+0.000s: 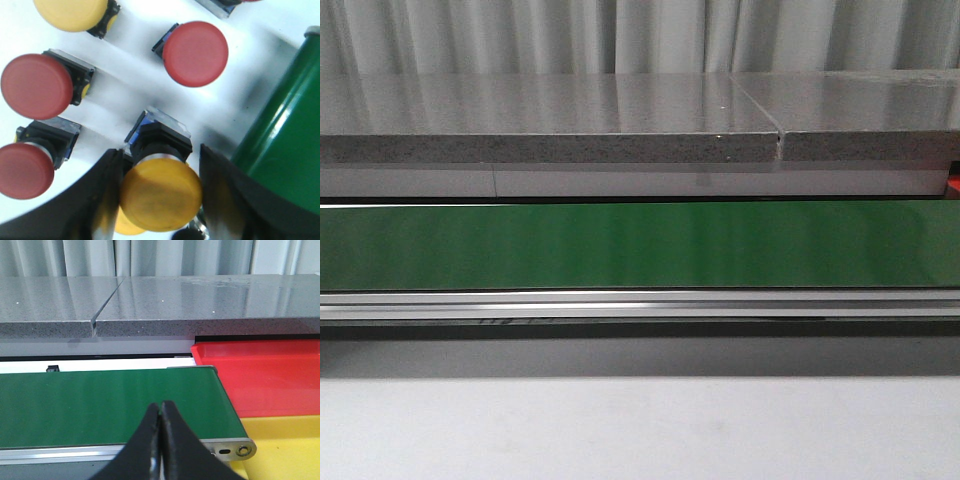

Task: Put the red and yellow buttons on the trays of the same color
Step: 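Carry the yellow button with the left gripper onto the green belt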

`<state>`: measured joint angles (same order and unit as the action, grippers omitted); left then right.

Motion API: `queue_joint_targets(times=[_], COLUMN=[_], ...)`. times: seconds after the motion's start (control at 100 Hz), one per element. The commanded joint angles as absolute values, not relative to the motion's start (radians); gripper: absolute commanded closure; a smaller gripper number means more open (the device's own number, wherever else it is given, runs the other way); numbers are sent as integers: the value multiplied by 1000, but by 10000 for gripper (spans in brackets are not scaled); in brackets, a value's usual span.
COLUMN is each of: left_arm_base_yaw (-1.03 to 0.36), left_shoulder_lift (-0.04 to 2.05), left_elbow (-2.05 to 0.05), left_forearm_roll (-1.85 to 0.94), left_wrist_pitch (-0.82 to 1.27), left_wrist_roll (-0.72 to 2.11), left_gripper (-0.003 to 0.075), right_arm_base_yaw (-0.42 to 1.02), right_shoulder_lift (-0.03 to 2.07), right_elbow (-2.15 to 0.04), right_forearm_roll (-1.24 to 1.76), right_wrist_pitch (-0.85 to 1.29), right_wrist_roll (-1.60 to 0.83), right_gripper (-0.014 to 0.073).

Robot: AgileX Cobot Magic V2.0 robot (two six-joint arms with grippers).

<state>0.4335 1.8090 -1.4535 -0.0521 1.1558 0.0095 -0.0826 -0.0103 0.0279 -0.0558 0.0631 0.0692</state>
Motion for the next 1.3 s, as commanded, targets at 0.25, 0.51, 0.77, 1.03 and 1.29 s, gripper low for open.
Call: queue_joint_targets(times=[0.25, 0.51, 0.77, 1.03, 1.29], left_arm_base_yaw=[358, 227, 150, 147, 147], left_shoulder_lift=[1717, 1717, 1734, 1784, 1787], left_elbow=[-1588, -1638, -1638, -1638, -1640], left_forearm_roll=[-65, -58, -56, -56, -78], left_wrist_pitch=[1260, 1270, 1270, 1270, 1265], left_wrist_roll=[18, 18, 18, 18, 19], left_gripper=[500, 500, 500, 497, 169], right_arm_base_yaw=[-85, -85, -85, -85, -85], right_shoulder_lift=[-20, -20, -20, -20, -20], right_elbow=[12, 12, 12, 12, 12], right_forearm_roll=[-55, -55, -55, -55, -55], right_wrist_pitch=[-15, -15, -15, -15, -15], right_wrist_roll=[64, 64, 64, 64, 64], right_gripper=[659, 659, 659, 659, 659])
